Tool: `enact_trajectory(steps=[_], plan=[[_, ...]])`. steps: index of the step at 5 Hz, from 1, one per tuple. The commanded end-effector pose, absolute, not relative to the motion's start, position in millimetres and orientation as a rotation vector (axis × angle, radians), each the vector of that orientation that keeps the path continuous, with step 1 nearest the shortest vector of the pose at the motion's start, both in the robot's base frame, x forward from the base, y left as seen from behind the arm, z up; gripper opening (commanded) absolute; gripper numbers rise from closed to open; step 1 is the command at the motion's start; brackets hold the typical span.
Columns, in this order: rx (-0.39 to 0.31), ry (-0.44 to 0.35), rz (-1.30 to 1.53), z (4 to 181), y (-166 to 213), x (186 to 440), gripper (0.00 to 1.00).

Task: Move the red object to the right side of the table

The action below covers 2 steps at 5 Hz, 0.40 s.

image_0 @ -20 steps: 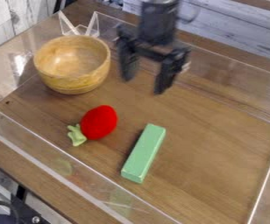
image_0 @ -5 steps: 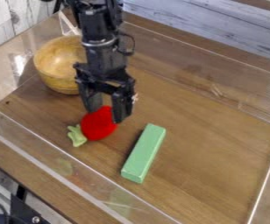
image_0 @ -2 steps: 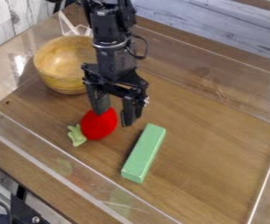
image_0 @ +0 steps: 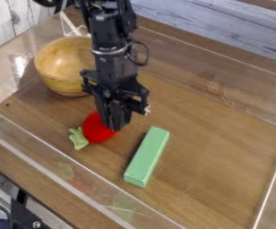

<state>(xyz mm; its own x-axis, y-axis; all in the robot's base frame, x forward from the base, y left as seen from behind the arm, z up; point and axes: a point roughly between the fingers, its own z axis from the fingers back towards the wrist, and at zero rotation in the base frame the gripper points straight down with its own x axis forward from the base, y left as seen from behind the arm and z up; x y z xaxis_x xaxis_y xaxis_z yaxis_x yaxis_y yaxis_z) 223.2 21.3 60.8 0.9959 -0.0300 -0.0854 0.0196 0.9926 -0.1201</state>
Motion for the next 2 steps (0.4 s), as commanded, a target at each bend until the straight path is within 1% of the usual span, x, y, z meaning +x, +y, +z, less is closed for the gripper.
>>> enact_trajectory(steps=[1,2], plan=[[-0.081,0.030,-0.053,79.9,6,233,0.00],[-0.063,0.005,-0.184,83.8,-23,250,0.00]])
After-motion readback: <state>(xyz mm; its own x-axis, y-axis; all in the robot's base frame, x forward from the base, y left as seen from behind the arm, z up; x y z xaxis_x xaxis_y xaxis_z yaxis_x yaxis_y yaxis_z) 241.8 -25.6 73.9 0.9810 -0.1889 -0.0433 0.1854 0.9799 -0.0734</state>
